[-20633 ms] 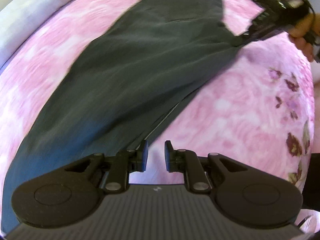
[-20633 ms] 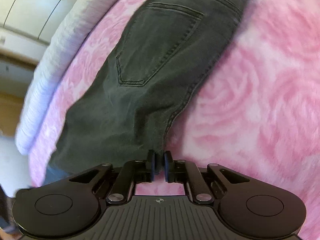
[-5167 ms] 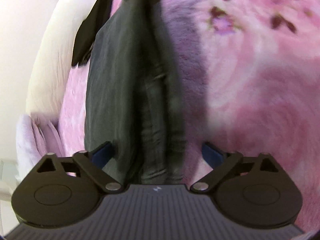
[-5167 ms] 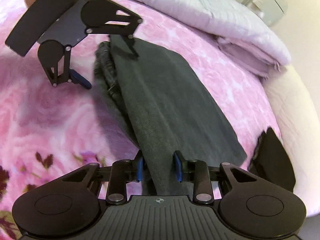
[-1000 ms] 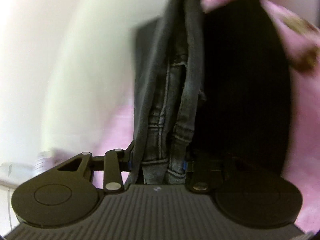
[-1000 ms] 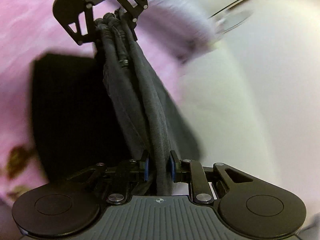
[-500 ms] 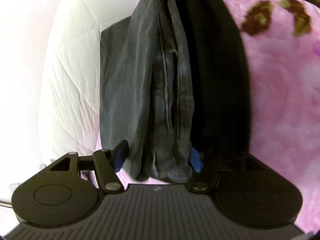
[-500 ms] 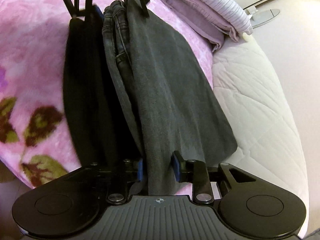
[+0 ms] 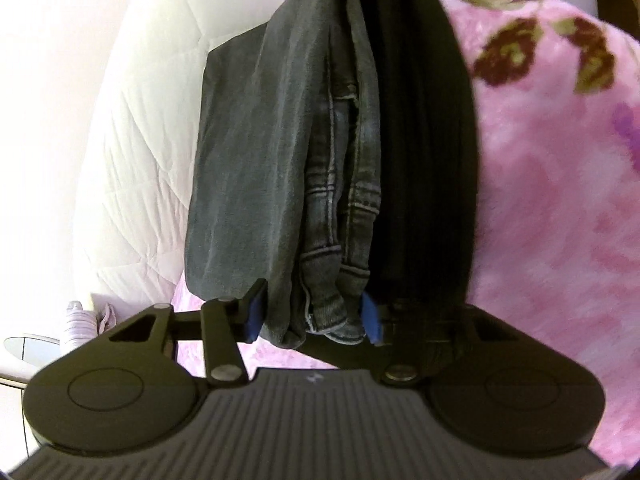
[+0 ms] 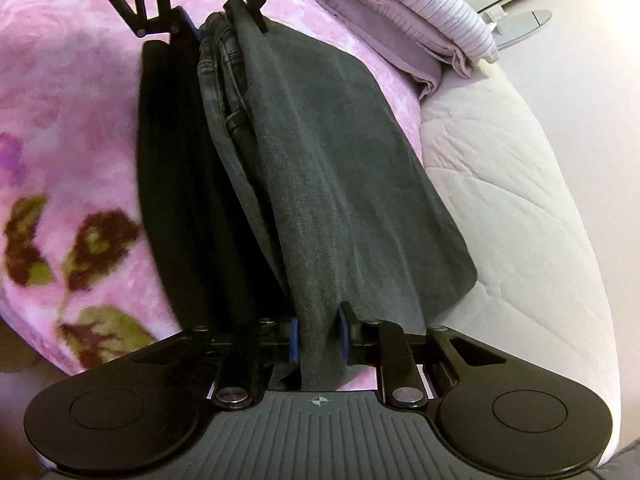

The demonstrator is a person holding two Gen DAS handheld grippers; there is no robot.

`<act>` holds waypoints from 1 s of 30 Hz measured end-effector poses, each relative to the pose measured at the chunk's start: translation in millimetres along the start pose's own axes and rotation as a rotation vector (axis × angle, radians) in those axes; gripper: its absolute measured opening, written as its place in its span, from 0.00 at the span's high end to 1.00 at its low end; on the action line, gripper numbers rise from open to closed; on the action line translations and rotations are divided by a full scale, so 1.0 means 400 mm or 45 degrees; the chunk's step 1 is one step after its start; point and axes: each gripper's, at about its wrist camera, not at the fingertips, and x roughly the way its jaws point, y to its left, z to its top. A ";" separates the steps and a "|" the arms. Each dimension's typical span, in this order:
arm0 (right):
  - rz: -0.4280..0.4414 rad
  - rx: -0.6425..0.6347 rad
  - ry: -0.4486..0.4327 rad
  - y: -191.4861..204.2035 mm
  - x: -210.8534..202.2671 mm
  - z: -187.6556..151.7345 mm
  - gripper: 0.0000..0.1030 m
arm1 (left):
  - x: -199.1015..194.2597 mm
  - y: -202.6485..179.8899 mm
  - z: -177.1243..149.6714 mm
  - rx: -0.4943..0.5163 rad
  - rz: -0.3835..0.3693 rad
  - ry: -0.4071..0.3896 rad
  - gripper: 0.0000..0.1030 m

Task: Fold clothes
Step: 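Lift the folded jeans with both grippers and carry it onto the black garment, then lower the jeans onto the black garment stack and open both grippers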

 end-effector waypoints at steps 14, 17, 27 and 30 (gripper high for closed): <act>0.018 -0.054 0.044 0.043 0.031 0.007 0.71 | -0.006 0.019 -0.025 -0.022 -0.083 0.037 0.47; 0.015 -0.017 0.072 0.050 0.012 0.004 0.65 | -0.032 0.048 -0.036 -0.147 -0.128 0.084 0.41; 0.093 0.631 -0.020 -0.075 -0.128 0.013 0.63 | -0.154 0.211 0.018 -0.855 -0.074 0.111 0.41; 0.066 0.879 -0.035 -0.136 -0.112 0.014 0.63 | -0.068 0.237 0.069 -1.050 -0.079 0.133 0.43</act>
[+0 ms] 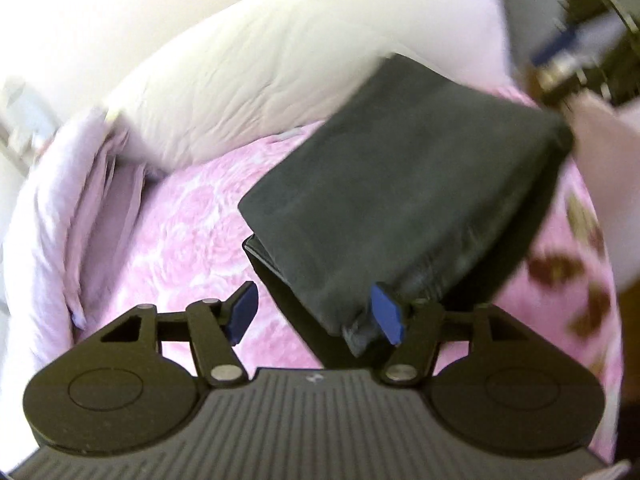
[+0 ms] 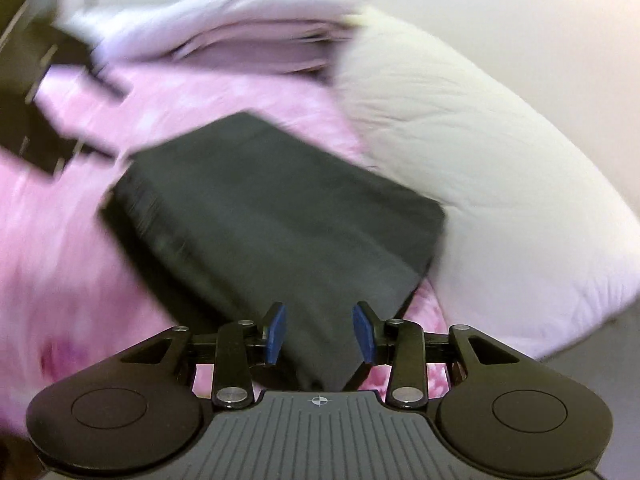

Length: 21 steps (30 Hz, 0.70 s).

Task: Fold clothes
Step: 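Lower the jeans onto the black garment stack and open both grippers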

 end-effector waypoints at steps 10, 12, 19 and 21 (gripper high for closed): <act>0.103 0.162 0.263 -0.023 0.186 -0.027 0.65 | 0.161 -0.010 0.004 -0.078 -0.139 0.217 0.44; 0.112 0.168 0.275 -0.025 0.189 -0.022 0.65 | 0.155 -0.001 0.009 -0.116 -0.139 0.238 0.44; 0.128 0.365 0.291 -0.057 0.117 -0.011 0.63 | 0.077 0.019 0.004 -0.312 -0.088 0.277 0.34; 0.142 0.410 0.315 -0.041 0.078 -0.031 0.58 | 0.035 0.019 -0.012 -0.408 -0.073 0.288 0.23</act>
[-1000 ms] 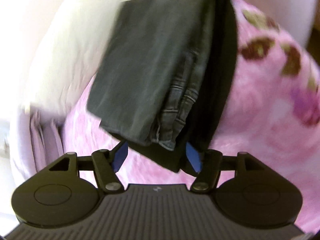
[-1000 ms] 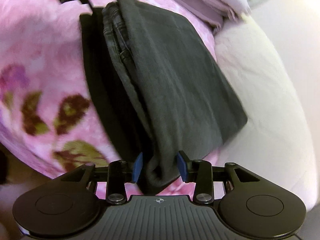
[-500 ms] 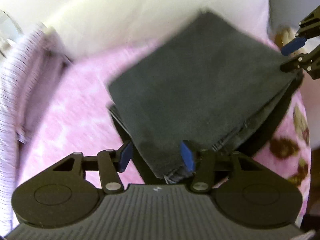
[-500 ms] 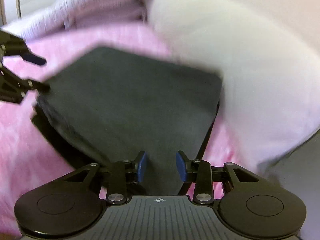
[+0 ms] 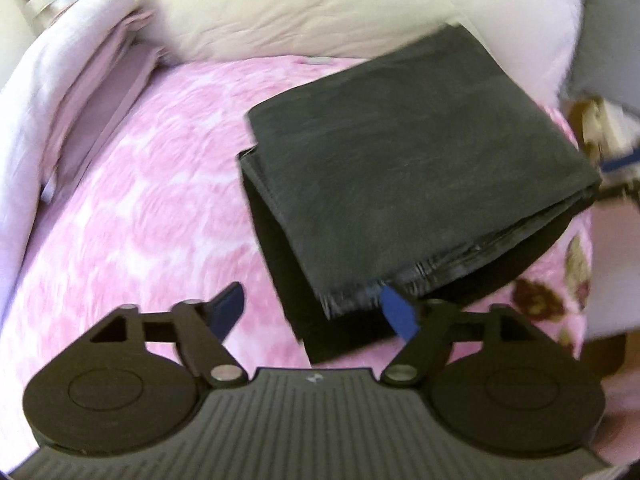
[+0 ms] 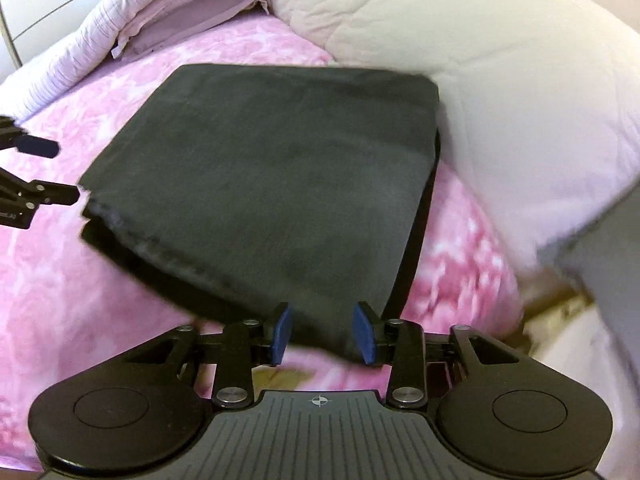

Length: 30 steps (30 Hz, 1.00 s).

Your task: Fold clothes

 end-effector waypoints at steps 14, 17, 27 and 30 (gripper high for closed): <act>-0.047 0.286 -0.078 0.200 -0.241 -0.157 0.25 | -0.236 -0.036 -0.184 -0.397 -0.228 0.033 0.07; -0.063 0.278 -0.114 0.247 -0.312 -0.167 0.25 | -0.321 -0.026 -0.215 -0.395 -0.232 -0.024 0.06; -0.144 0.289 -0.199 0.350 -0.488 -0.184 0.24 | -0.526 0.002 -0.281 -0.410 -0.128 -0.119 0.03; -0.162 0.291 -0.219 0.377 -0.526 -0.183 0.24 | -0.565 0.010 -0.293 -0.424 -0.100 -0.117 0.03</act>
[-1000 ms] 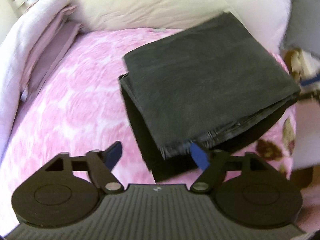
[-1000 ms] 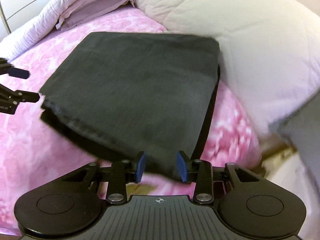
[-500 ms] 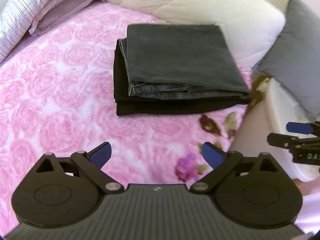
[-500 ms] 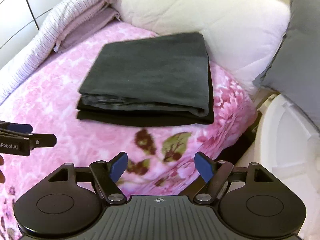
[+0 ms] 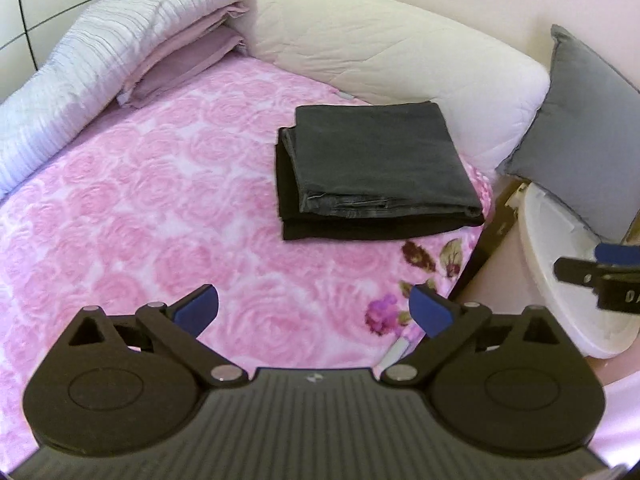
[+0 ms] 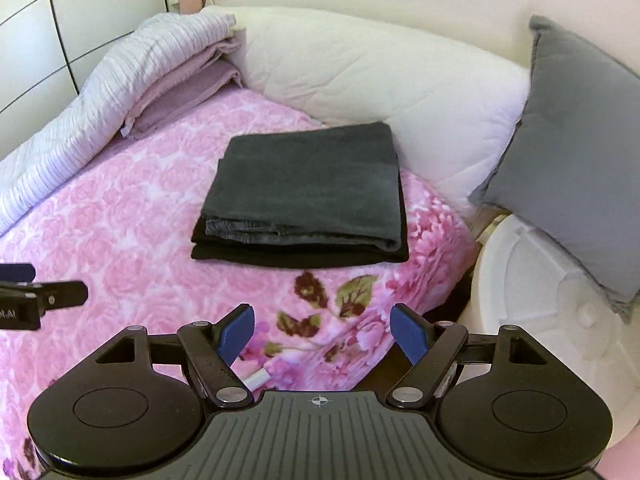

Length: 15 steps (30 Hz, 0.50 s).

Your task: Fold clothes

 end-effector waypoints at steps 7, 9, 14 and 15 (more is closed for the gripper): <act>-0.019 -0.032 -0.031 0.068 -0.074 -0.002 0.24 | -0.081 -0.001 -0.032 0.027 0.002 -0.037 0.04; -0.021 -0.039 -0.044 0.083 -0.092 -0.007 0.24 | -0.096 -0.005 -0.043 0.033 0.011 -0.049 0.04; -0.021 -0.048 -0.061 0.094 -0.107 -0.009 0.24 | -0.109 -0.014 -0.052 0.038 0.071 -0.066 0.04; -0.025 -0.057 -0.061 0.095 -0.108 -0.008 0.24 | -0.110 -0.014 -0.049 0.026 0.068 -0.069 0.05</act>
